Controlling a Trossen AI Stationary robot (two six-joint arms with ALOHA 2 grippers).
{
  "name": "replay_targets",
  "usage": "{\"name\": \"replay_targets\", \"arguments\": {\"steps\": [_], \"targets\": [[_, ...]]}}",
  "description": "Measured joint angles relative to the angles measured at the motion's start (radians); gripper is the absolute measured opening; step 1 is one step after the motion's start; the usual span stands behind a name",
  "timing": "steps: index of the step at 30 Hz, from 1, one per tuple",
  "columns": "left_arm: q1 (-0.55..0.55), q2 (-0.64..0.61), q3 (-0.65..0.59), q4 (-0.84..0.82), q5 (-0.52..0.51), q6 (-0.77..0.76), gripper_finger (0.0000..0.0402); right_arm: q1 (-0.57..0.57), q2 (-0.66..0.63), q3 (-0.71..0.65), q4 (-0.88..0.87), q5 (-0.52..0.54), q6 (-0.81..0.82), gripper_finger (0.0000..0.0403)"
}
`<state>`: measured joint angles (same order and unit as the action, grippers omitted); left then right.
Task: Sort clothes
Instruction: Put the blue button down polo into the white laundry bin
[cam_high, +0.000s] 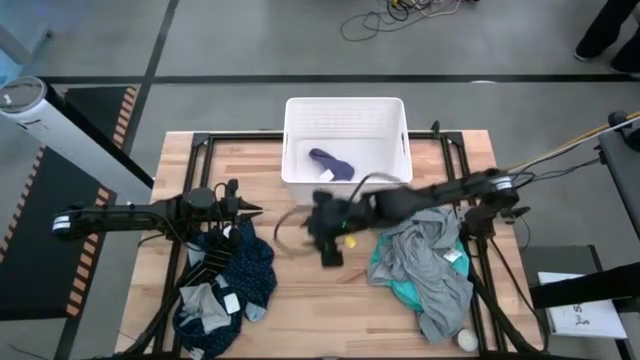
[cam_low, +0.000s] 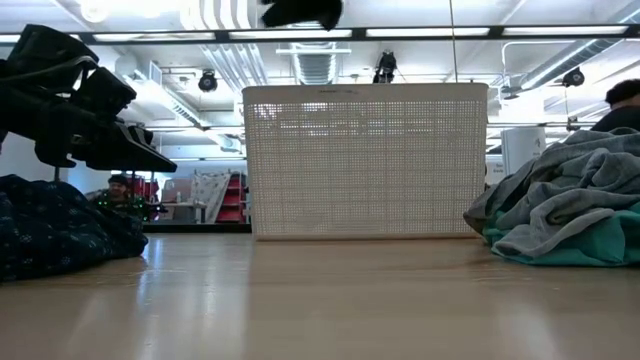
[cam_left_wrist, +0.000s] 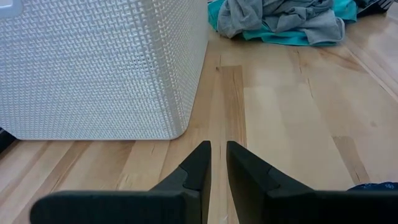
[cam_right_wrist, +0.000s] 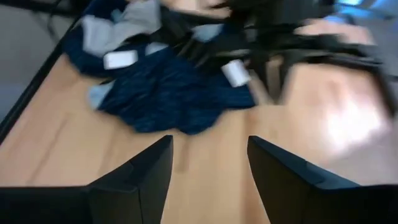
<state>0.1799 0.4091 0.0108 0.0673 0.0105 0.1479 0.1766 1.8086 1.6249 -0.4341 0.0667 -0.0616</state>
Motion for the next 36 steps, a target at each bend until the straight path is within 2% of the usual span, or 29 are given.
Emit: {"name": "replay_targets", "arguments": {"steps": [6, 12, 17, 25, 36], "targets": [[0.0, 0.002, 0.0, 0.0, 0.0, 0.0, 0.0038, 0.076, 0.148, 0.001, 0.204, -0.03, 0.077, 0.0212], [0.0, 0.004, 0.0, 0.0, 0.0, 0.0, 0.0038, 0.069, 0.292, 0.028, 0.374, -0.024, 0.177, 0.0235], [0.0, 0.004, 0.0, 0.0, 0.0, 0.0, 0.0038, 0.05, 0.436, 0.133, 0.367, -0.023, 0.2, 0.0254], [0.0, 0.004, 0.0, 0.002, 0.0, 0.0, 0.0038, 0.018, 0.643, 0.392, 0.356, -0.026, 0.235, 0.0281], [0.0, 0.005, 0.0, 0.001, 0.0, 0.0, 0.0038, -0.014, 0.829, 0.579, 0.253, -0.133, 0.29, 0.027]]}}
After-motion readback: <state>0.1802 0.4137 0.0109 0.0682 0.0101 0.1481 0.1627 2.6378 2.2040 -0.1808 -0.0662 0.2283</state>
